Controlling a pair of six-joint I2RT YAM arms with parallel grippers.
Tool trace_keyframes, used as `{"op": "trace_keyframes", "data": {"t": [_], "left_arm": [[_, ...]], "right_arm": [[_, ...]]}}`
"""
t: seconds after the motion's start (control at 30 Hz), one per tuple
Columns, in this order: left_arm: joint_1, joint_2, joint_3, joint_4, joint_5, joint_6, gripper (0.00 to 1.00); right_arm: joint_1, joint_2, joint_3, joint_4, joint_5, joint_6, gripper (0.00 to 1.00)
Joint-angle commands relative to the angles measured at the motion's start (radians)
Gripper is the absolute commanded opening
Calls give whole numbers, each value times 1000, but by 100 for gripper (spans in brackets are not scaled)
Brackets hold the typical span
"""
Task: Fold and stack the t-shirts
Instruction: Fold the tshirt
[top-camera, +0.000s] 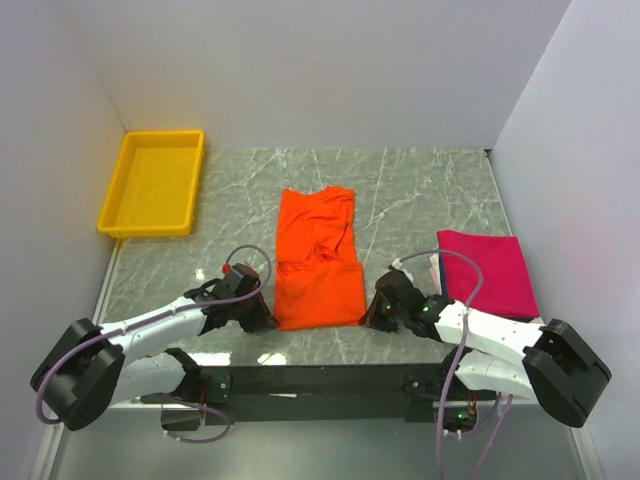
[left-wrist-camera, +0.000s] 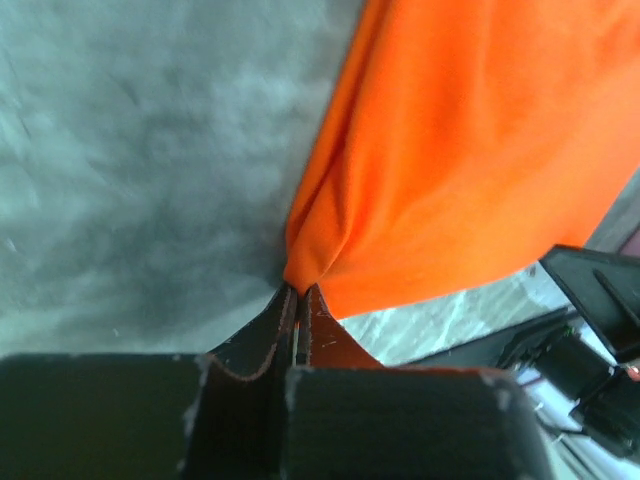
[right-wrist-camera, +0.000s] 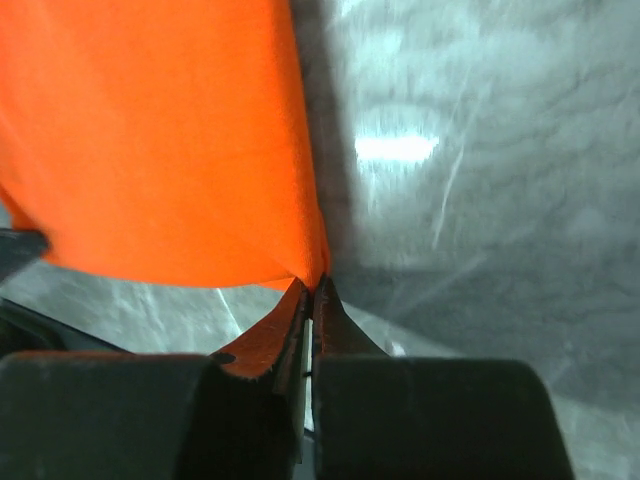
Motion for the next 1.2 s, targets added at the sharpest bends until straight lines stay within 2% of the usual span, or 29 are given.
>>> {"op": "trace_keyframes", "data": {"t": [0.0,0.2,0.37,0.43,0.57,0.63,0.8,1.03,1.17], "left_arm": [[-29,-77,-8,-72,-21,1,1],[-104,-181,13,-188,-21,-44,1],[-109,-204,114,-247,-67,-21,1],[-95,-174,195,-259,-91,20,0],[-19,-79,327,-221,-72,97,0],[43,-42,375,-195,-69,143,0],[151,113,530,-103,-49,182,1],[239,357,720,17,-33,186,0],[268,552,866,54,-24,197,0]], "right_arm": [[49,-46,19,-144,45,-61,0],[193,-138,37,-291,75,-33,0],[196,-202,187,-449,180,-59,0],[172,-181,252,-482,240,-102,0],[72,-115,422,-496,264,-205,0],[-15,-57,494,-463,238,-272,0],[-130,94,654,-399,207,-363,0],[-293,356,872,-315,102,-458,0],[-365,518,981,-259,10,-484,0]]}}
